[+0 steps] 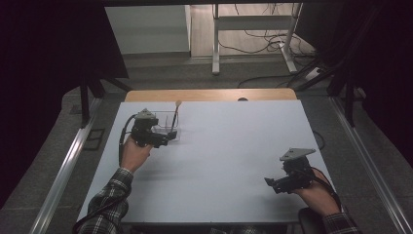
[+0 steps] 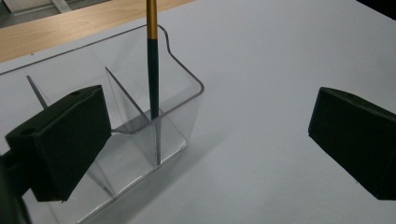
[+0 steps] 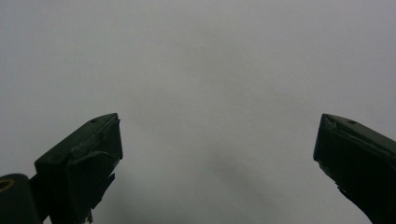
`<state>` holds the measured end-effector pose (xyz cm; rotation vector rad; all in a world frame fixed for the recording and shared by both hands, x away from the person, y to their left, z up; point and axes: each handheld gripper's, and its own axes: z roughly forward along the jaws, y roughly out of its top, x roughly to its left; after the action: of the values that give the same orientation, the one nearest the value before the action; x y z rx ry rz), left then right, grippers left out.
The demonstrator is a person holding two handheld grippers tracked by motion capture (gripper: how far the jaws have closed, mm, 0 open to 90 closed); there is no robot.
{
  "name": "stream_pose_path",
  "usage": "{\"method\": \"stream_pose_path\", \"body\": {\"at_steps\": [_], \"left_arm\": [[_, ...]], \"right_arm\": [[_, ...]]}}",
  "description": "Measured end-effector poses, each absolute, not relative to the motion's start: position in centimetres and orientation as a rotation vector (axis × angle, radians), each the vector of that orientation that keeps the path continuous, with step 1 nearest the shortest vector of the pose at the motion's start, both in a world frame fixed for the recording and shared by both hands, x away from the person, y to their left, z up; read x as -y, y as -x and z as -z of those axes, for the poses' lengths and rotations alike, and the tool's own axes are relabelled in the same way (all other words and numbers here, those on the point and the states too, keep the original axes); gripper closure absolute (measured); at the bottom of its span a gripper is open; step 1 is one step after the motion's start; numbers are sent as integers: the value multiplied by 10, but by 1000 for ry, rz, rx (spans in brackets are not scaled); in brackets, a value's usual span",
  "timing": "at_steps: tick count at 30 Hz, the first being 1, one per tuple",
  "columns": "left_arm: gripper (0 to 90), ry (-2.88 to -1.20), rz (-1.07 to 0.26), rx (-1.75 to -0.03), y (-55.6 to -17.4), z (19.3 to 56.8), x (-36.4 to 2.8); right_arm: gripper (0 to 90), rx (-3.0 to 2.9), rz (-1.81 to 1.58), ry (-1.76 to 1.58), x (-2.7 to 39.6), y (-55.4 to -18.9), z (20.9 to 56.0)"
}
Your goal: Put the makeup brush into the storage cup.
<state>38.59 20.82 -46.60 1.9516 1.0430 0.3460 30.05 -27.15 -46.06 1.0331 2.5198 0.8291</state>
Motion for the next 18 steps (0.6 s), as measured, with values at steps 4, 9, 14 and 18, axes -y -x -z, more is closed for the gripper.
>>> {"method": "stream_pose_path", "body": {"at_steps": [4, 9, 14, 18], "left_arm": [[0, -1955, -354, -1048, -382, 465, -209], [0, -1947, -358, -1058, -378, 462, -210], [0, -1956, -358, -1062, -372, 460, -210], [0, -1966, -366, -1060, -368, 459, -210]], "right_arm": [[12, -2521, -828, -1032, 271, -301, 461], [12, -2519, -829, -1033, 271, -300, 460], [11, -2519, -832, -1033, 272, -301, 460], [11, -2516, -834, -1034, 272, -301, 460]]}}
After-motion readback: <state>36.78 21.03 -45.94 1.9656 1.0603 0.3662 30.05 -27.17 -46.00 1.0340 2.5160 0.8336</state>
